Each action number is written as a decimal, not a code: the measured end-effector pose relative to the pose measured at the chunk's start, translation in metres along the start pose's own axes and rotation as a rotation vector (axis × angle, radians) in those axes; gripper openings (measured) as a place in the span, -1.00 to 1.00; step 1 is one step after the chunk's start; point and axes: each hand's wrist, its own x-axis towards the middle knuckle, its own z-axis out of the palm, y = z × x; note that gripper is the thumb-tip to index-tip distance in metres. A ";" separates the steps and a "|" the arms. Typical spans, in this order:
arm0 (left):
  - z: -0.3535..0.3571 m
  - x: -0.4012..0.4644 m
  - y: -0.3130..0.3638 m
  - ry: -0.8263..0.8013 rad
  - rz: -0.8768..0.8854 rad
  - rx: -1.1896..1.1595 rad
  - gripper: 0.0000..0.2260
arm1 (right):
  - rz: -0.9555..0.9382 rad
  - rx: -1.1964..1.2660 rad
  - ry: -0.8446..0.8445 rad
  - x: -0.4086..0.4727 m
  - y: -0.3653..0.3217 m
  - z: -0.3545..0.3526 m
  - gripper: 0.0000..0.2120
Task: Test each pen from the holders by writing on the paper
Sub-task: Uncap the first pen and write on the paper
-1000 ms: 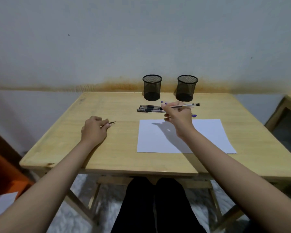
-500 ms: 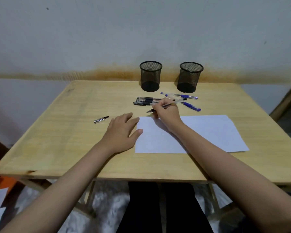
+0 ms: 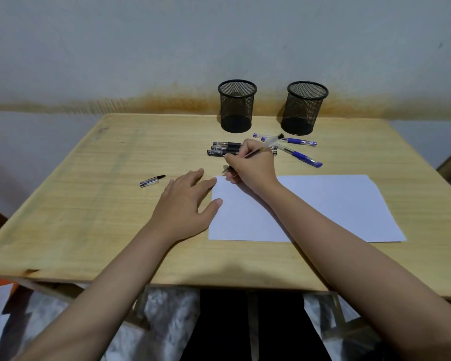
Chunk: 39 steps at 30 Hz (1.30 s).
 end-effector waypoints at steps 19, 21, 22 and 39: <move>0.001 0.002 0.000 -0.010 -0.023 -0.047 -0.47 | -0.060 -0.071 -0.158 0.010 0.008 0.004 -0.79; 0.001 0.004 -0.001 -0.012 -0.025 -0.046 -0.48 | -0.061 -0.083 -0.136 0.012 0.008 0.006 -0.76; 0.001 0.004 -0.002 -0.012 -0.024 -0.046 -0.48 | -0.057 -0.091 -0.126 0.013 0.008 0.007 -0.75; 0.000 0.005 -0.001 -0.004 -0.017 -0.042 -0.42 | -0.067 -0.117 -0.087 0.013 0.008 0.006 -0.79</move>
